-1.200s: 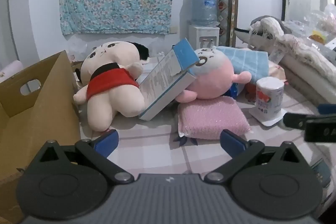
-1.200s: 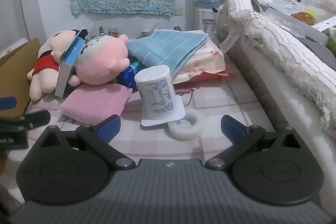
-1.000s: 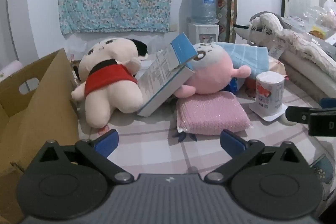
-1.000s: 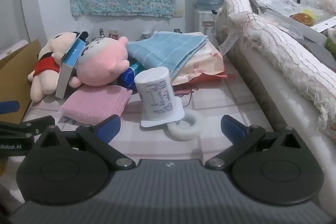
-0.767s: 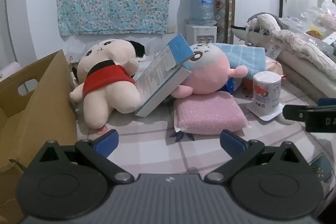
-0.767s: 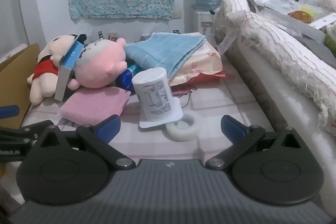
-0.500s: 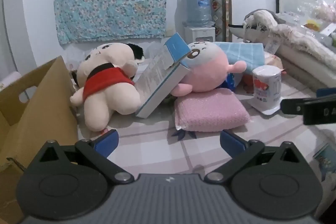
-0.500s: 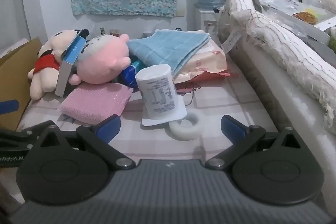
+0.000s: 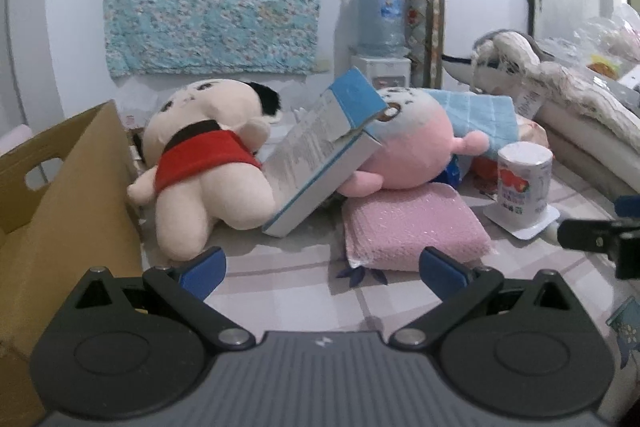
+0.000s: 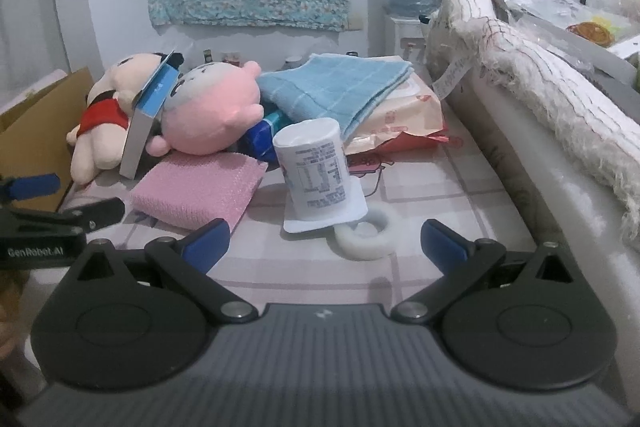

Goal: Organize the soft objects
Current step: 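Move both tools slowly toward the items on the table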

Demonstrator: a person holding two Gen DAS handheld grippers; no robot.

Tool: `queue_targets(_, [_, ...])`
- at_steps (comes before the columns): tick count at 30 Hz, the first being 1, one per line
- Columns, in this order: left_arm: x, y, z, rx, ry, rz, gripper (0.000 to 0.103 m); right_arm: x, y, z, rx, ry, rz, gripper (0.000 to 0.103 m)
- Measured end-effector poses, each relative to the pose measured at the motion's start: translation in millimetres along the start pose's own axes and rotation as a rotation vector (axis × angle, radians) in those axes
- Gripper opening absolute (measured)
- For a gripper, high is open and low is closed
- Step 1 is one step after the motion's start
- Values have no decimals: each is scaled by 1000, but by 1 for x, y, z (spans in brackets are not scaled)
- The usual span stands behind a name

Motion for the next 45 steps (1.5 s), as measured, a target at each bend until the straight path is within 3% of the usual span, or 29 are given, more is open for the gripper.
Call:
queue_targets(3, [-1, 0, 1, 7, -23, -1, 103, -5, 2, 1, -11, -36, 15, 102])
queue_targets(12, [-7, -6, -2, -1, -9, 29, 103, -8, 4, -2, -18, -28, 33, 102])
queue_targets(26, [-5, -6, -2, -9, -42, -20, 103, -10, 3, -6, -25, -6, 106, 102])
queue_targets(37, [-13, -8, -11, -23, -31, 4, 103, -8, 7, -10, -44, -5, 84, 102])
queue_targets(45, [-23, -3, -6, -13, -69, -11, 103, -11, 1, -9, -22, -2, 100, 102])
Point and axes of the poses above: each gripper's, at about its wrist camera, not at the fingertips, and z roughly the way its jaws point, x to its left, y to its top, the point moved 10 cm from there along z, roughly the way its jaws point, and after that the axes turned 13 degrees about y, right-handed, at the moved point
